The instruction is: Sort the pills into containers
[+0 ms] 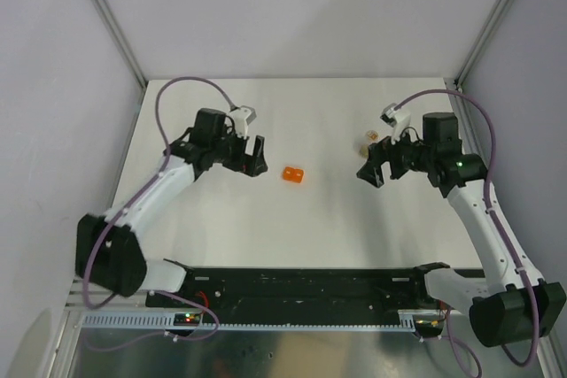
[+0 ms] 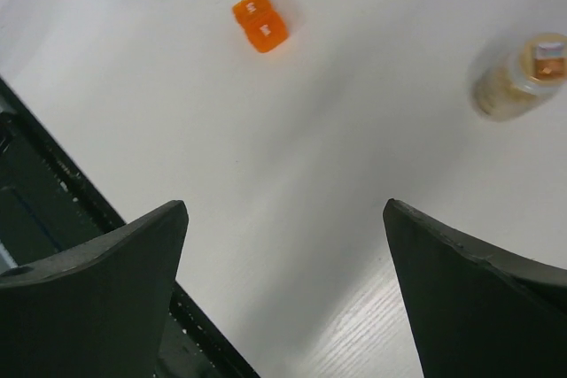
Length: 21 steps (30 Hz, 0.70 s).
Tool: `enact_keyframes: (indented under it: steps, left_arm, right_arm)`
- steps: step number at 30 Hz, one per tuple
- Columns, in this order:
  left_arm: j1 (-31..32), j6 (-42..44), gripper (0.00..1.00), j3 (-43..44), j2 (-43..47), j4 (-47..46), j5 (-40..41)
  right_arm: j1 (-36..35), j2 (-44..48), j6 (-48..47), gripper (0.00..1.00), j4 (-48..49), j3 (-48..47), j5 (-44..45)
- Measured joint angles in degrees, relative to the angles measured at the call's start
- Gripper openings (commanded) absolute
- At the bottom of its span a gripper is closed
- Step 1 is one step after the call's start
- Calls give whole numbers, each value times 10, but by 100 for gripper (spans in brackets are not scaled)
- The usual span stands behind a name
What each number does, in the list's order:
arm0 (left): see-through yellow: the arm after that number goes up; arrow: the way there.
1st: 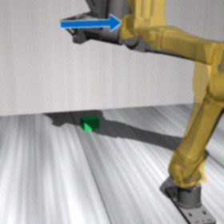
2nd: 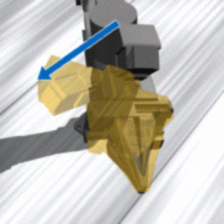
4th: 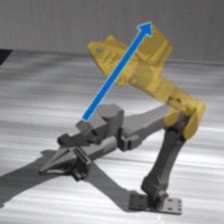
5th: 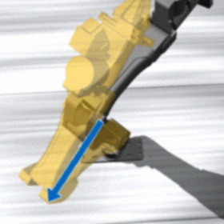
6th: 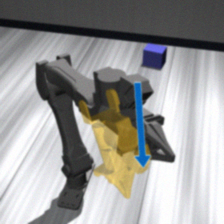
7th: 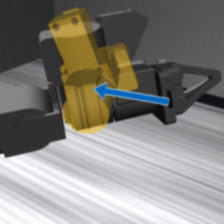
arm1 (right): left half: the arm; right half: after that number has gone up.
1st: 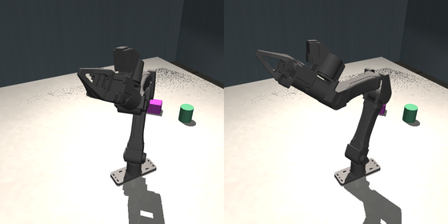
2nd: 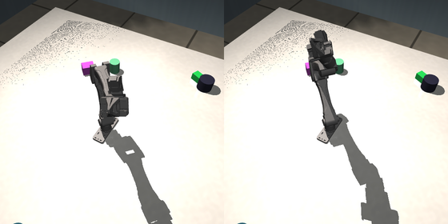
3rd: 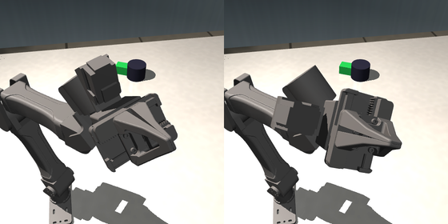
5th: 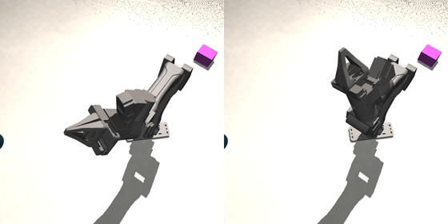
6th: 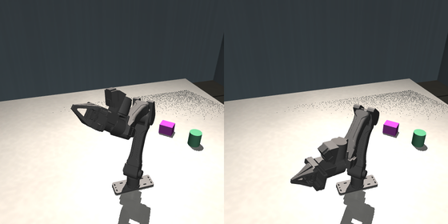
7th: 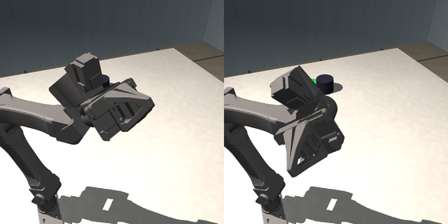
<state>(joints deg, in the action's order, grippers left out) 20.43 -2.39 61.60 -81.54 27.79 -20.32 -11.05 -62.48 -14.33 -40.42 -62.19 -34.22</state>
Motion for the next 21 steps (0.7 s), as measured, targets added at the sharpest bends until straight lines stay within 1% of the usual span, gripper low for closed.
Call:
enact_keyframes:
  steps: [5, 10, 16, 21]
  left_arm:
    - [0, 23, 100, -29, 124, 1, 56]
    - [-6, 36, 100, -52, 220, 2, 89]
    - [-18, 46, 100, -79, 323, 3, 128]
    - [-31, 44, 100, -92, 396, 5, 167]
  right_arm:
    - [40, 37, 12, 100, 12, 21, 22]
    - [73, 79, 24, 100, 14, 33, 37]
    - [87, 125, 34, 100, 14, 45, 60]
    - [89, 162, 43, 100, 15, 64, 100]
